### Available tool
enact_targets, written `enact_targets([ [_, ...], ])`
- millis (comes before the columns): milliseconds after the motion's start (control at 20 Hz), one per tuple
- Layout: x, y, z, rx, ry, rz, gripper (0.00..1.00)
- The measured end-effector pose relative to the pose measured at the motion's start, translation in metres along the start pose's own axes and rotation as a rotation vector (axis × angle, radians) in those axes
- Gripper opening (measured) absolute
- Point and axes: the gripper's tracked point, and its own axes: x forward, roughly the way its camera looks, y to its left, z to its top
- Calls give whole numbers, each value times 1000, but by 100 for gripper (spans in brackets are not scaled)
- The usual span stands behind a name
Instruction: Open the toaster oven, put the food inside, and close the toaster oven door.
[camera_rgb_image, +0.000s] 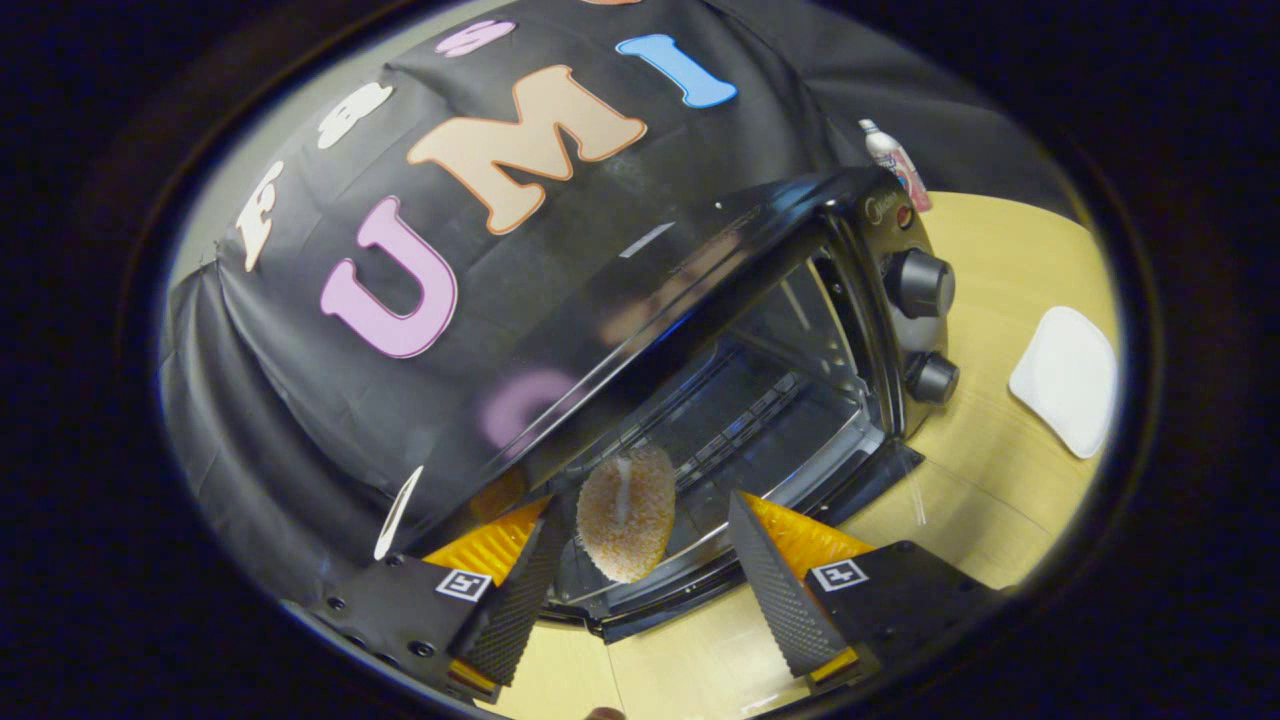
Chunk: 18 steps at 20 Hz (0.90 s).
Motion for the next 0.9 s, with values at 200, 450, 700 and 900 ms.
enact_targets([
  [200, -26, 2, -2, -36, -3, 16, 100],
  [450, -70, -1, -5, -118, -8, 25, 100],
  [700, -103, -18, -25, -280, 40, 8, 100],
  [900, -125, -43, -52, -379, 103, -26, 100],
])
